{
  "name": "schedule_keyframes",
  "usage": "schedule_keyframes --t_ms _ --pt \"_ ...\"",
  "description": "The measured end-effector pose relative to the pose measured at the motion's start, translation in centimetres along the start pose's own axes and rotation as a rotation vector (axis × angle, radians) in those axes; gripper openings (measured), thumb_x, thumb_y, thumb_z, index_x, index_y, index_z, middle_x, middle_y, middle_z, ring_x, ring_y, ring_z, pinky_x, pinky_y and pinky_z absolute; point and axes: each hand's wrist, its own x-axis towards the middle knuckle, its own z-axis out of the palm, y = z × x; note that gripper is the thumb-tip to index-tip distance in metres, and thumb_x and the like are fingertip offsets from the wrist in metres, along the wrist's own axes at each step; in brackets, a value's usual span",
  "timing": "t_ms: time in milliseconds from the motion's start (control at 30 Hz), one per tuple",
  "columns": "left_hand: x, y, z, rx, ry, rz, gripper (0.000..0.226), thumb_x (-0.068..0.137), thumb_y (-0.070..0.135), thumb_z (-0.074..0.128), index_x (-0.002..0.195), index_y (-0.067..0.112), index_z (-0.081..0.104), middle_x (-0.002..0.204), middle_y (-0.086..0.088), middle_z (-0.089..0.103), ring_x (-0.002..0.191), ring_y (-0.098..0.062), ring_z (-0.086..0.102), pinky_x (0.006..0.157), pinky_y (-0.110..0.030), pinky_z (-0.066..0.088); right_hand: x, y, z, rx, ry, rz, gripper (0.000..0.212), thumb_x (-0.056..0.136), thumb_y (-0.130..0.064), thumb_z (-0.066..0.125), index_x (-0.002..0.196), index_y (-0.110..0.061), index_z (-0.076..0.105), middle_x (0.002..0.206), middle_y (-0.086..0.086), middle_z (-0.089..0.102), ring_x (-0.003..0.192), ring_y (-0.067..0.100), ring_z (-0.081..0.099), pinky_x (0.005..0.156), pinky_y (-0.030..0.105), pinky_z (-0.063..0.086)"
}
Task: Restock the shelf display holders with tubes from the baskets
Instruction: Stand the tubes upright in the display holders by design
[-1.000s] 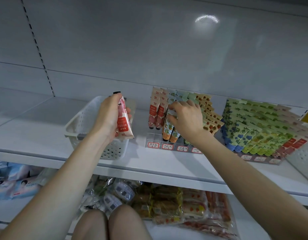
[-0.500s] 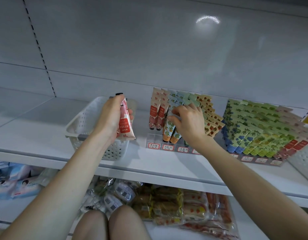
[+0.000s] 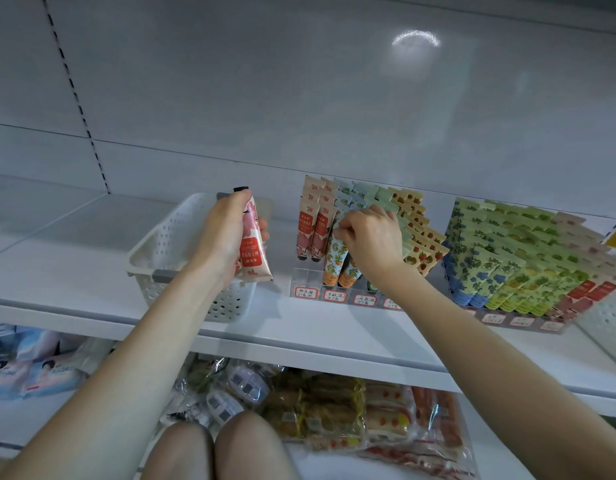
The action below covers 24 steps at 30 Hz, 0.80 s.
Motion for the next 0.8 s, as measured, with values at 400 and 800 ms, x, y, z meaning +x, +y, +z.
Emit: schedule_keyframes --t_ms 400,800 --pt "-0.2 -0.1 0.0 0.033 -0.019 0.023 0.017 0.093 0.033 0.045 0.085 0.020 0.052 0.065 0.000 0.057 0.058 -0.013 0.054 0.062 -0.027 0.046 -0.2 0.3 -0.7 0.036 -0.027 -0.038 0.022 0.090 -0.026 0.057 0.091 -0.011 0.072 0.091 0.005 0.071 0.099 0.026 0.053 0.079 0.030 0.030" --pt "-0.2 0.0 0.5 0.015 -0.014 -0.018 0.020 0.094 0.034 0.046 0.095 0.015 0.053 0.067 -0.001 0.057 0.059 -0.013 0.053 0.063 -0.028 0.047 0.0 0.6 -1.5 0.056 0.005 -0.083 0.016 0.087 -0.019 0.061 0.087 -0.011 0.075 0.087 0.009 0.071 0.090 0.032 0.057 0.084 0.037 0.042"
